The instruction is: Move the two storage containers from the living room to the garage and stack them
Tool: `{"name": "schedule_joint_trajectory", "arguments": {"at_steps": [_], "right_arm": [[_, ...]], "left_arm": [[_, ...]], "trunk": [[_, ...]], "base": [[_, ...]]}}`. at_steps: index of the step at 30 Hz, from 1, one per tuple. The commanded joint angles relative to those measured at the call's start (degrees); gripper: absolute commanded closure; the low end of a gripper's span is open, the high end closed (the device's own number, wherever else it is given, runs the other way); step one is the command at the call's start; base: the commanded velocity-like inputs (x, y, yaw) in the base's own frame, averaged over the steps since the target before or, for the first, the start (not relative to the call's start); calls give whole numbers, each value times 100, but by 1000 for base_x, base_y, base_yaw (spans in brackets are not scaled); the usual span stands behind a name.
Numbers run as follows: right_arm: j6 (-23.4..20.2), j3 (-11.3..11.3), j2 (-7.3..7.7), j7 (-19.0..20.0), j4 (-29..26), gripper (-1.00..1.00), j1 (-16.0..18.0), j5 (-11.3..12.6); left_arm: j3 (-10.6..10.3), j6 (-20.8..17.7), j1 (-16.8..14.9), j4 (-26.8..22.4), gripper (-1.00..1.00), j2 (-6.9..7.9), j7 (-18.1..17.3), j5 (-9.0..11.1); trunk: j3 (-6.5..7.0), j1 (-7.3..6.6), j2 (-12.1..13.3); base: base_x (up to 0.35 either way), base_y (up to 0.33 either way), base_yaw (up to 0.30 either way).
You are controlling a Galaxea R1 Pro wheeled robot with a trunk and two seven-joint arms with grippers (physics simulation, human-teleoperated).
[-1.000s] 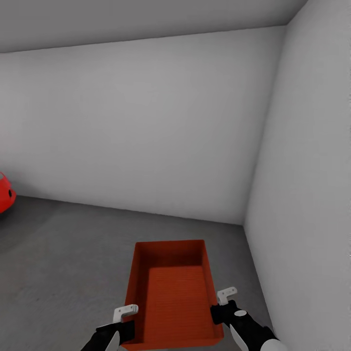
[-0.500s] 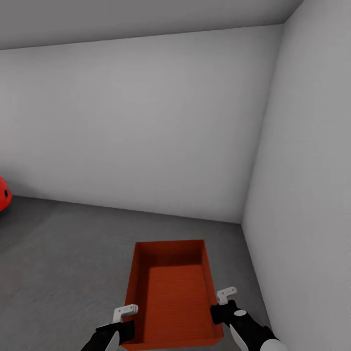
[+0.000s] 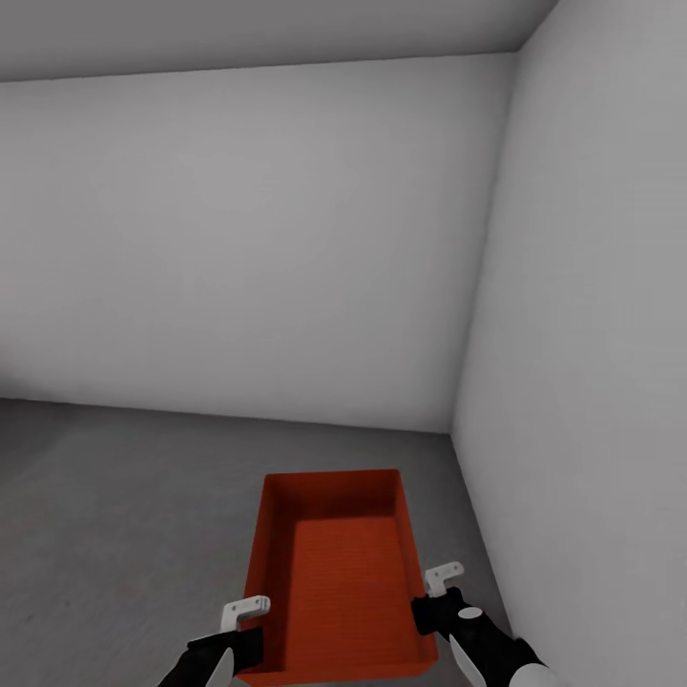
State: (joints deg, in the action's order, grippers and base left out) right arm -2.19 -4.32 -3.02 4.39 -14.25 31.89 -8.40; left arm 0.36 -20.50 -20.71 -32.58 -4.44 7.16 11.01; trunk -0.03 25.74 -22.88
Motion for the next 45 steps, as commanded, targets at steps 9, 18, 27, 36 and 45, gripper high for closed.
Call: {"name": "schedule_joint_trajectory", "arguments": {"at_steps": [9, 18, 27, 36, 45], "right_arm": [[16, -17, -234, 177, -43, 100, 2, 1], [16, -17, -234, 177, -43, 100, 2, -3], [16, -17, -234, 177, -43, 100, 2, 1], [16, -17, -234, 177, -43, 100, 2, 5], [16, -17, -234, 177, -44, 100, 2, 5]], "left_arm": [[-9, -42, 6, 6, 100, 4, 66, -20], [-9, -42, 6, 6, 100, 6, 66, -20], [-9, -42, 6, 6, 100, 10, 66, -20], [-9, -42, 6, 6, 100, 13, 66, -20], [-9, -41, 6, 6, 100, 13, 66, -20]], "trunk": [[-2, 4, -4], [-2, 4, -4], [-2, 4, -4], [-2, 4, -4], [-2, 4, -4]], "base": [[312, 51, -12], [327, 21, 0], [327, 0, 0], [327, 0, 0], [76, 0, 0]]}}
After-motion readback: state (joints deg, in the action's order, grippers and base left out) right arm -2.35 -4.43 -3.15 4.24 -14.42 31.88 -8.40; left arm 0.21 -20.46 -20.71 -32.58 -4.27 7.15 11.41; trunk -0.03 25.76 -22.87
